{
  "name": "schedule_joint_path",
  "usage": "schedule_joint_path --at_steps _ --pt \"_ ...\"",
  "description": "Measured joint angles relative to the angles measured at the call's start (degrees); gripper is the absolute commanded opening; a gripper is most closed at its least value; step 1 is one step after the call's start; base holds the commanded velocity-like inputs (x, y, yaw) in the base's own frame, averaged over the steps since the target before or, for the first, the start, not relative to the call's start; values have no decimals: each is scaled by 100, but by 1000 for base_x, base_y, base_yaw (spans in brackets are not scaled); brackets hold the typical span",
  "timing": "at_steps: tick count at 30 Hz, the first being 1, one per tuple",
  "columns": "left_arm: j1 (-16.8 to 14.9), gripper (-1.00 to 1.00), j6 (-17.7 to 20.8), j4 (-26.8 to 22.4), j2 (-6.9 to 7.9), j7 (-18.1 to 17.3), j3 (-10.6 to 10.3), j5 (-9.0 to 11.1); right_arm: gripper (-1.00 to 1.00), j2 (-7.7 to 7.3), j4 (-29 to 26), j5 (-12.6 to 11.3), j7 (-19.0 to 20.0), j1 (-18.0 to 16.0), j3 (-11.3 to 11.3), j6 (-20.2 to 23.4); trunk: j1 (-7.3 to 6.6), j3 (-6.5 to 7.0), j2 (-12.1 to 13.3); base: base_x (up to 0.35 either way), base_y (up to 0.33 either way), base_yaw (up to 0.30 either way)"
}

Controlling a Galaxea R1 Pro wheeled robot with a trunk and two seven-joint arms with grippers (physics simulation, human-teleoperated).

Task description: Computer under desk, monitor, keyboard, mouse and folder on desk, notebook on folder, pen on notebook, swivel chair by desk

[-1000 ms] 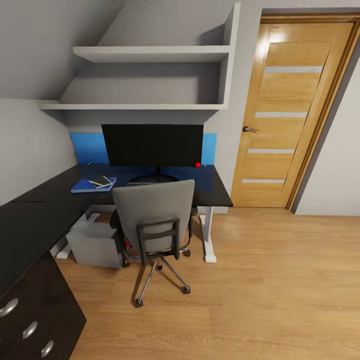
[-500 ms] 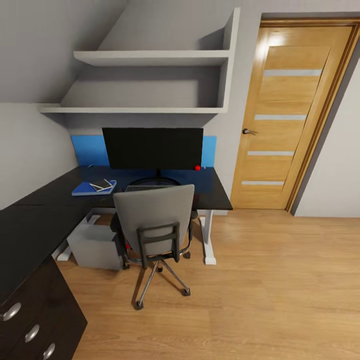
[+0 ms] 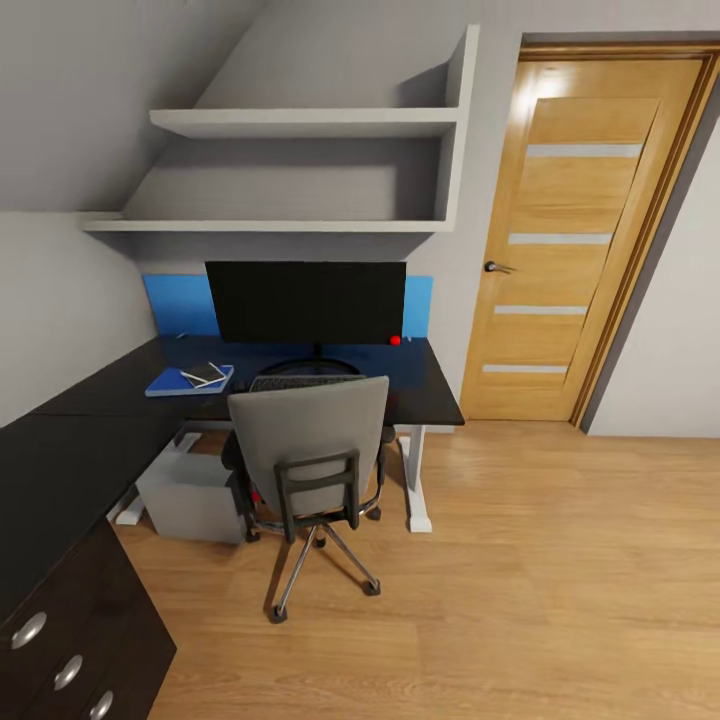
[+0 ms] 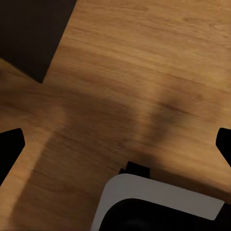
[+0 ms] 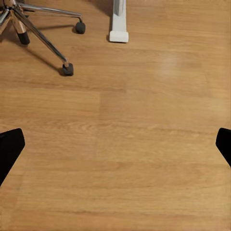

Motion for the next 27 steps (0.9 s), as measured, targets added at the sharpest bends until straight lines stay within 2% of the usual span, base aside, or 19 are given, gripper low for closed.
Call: schedule_joint_path --at_steps 27 --pt "0 100 7 -8 -17 -30 33 -2 100 0 0 0 0 0 0 0 0 0 0 0 0 0"
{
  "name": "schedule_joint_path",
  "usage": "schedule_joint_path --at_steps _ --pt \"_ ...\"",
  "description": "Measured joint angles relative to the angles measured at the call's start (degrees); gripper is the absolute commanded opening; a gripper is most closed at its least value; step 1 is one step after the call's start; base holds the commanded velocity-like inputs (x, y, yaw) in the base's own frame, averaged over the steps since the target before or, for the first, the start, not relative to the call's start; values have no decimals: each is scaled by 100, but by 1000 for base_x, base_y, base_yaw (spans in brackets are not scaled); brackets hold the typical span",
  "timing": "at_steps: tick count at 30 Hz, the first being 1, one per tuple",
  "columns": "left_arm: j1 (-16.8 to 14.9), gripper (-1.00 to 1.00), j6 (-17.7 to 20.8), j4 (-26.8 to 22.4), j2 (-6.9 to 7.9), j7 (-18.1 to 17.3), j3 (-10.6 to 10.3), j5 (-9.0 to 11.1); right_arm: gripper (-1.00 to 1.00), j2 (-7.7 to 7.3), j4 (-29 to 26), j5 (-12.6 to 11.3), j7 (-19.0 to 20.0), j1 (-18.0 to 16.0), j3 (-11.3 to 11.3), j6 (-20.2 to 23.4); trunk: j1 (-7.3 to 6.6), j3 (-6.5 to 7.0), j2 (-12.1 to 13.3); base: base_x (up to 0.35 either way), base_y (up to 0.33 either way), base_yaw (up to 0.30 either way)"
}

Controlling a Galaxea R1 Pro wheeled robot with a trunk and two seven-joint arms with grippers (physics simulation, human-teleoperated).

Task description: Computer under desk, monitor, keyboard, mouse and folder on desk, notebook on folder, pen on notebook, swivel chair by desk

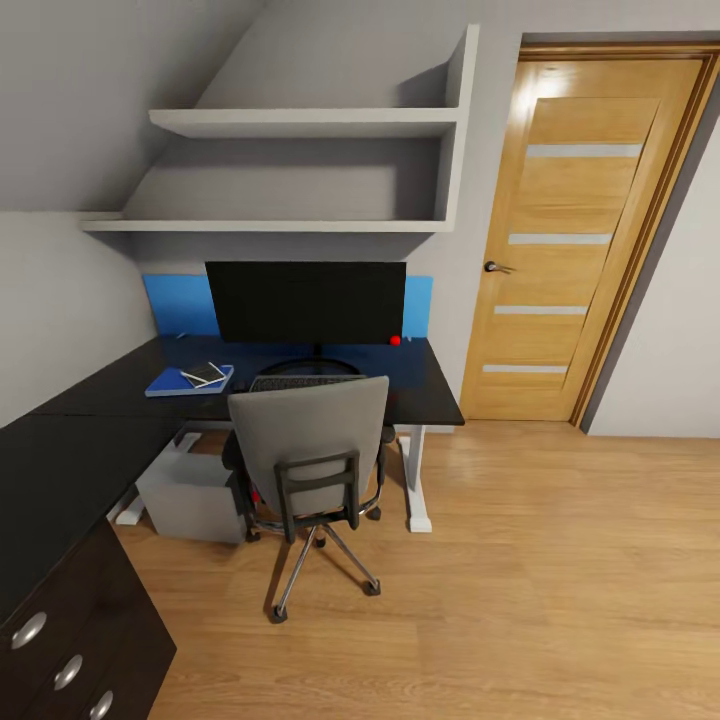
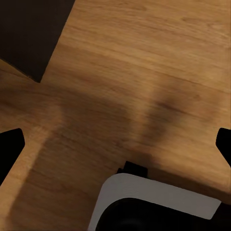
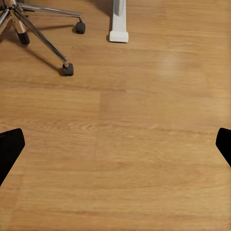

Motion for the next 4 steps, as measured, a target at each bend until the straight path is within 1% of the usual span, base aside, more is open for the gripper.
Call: schedule_joint_path --at_steps 4 --pt "0 100 1 -1 0 -4 -7 0 100 0 0 -1 0 0 0 0 0 0 0 0 0 0"
